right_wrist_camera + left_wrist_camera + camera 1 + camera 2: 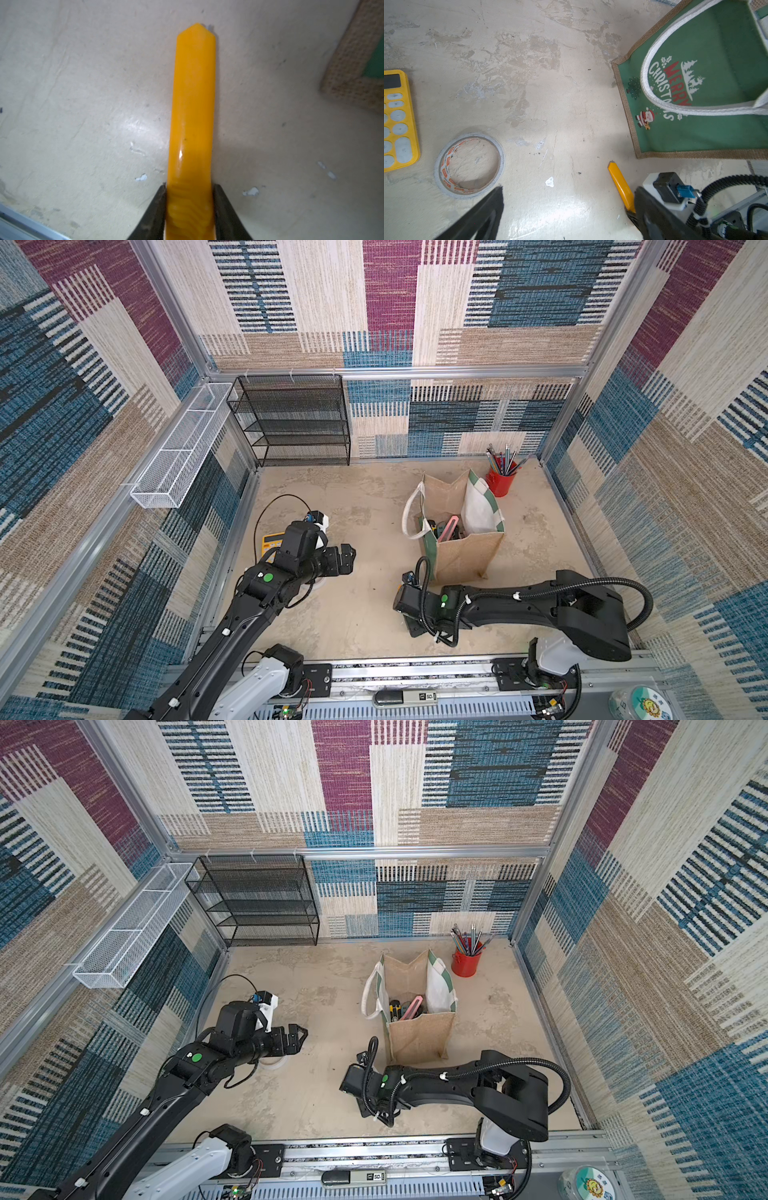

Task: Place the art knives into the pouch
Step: Pick up the utility knife at the center of the board, then place the utility knife in the pouch.

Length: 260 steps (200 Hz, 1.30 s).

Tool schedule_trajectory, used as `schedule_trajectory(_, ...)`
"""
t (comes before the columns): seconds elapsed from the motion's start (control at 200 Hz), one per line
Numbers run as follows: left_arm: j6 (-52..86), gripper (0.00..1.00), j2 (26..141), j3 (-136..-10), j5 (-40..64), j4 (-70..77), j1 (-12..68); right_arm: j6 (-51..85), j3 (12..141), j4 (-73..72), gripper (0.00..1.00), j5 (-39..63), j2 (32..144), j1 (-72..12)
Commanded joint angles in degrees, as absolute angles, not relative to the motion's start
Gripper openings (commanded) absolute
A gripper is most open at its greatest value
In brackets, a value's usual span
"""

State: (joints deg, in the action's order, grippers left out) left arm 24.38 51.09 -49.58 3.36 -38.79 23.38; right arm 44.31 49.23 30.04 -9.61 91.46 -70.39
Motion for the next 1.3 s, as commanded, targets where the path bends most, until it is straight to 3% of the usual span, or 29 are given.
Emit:
schedule_trajectory(0.0,25.3,0.99,50.2,-49.1,2.8,-37.9,23.3,44.0,50.6,29.2,0.32,-10.3,90.4,-70.4)
schedule_trajectory(0.376,25.1,0.99,47.5,-49.3,4.7,-38.3,23.3,38.4,61.2,26.6,0.29,-14.2,95.5,-70.0)
schedule_trajectory(0.746,21.4,0.99,41.9,-53.2,-4.9,-45.0,22.8,30.6,75.7,24.3,0.28,-13.3,100.5,-64.6)
schedule_trajectory(0.891,20.2,0.99,41.0,-54.5,-5.9,-45.5,22.8,25.6,83.1,28.2,0.28,-17.3,101.4,-62.3)
schedule_trajectory(1.297,17.4,0.99,43.6,-58.7,-7.1,-47.2,22.7,14.6,87.3,28.0,0.29,-26.3,88.8,-50.4)
